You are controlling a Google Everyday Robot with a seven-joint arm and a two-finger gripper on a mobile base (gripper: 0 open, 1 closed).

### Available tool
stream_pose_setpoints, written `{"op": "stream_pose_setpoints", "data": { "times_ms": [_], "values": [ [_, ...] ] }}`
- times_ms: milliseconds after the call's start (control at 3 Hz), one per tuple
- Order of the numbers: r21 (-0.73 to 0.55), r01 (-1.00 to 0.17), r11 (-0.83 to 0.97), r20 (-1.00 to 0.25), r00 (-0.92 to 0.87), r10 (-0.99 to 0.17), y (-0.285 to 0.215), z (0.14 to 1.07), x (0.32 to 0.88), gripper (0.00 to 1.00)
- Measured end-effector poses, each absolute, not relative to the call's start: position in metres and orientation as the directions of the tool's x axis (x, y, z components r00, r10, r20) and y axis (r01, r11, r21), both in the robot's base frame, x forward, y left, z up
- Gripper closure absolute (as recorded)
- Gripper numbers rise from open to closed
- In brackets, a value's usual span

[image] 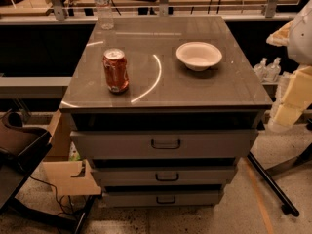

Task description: Move coke can near water bottle

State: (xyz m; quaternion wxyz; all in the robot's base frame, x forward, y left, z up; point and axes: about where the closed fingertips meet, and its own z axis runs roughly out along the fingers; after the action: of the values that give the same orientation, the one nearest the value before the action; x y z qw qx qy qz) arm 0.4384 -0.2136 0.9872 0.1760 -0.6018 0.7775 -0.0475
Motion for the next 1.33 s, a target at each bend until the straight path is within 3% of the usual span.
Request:
{"op": "stream_pose_setpoints", "data": {
  "times_ms": [333,1333],
  "values": [
    [-0.286,-0.919,0.271,-0.217,-0.214,-0.953,-0.214,0.987,0.438,0.0],
    [-0.312,-0.868,0.386,-0.591,-0.141,-0.794,-0.152,0.978,0.518,0.0]
  ]
}}
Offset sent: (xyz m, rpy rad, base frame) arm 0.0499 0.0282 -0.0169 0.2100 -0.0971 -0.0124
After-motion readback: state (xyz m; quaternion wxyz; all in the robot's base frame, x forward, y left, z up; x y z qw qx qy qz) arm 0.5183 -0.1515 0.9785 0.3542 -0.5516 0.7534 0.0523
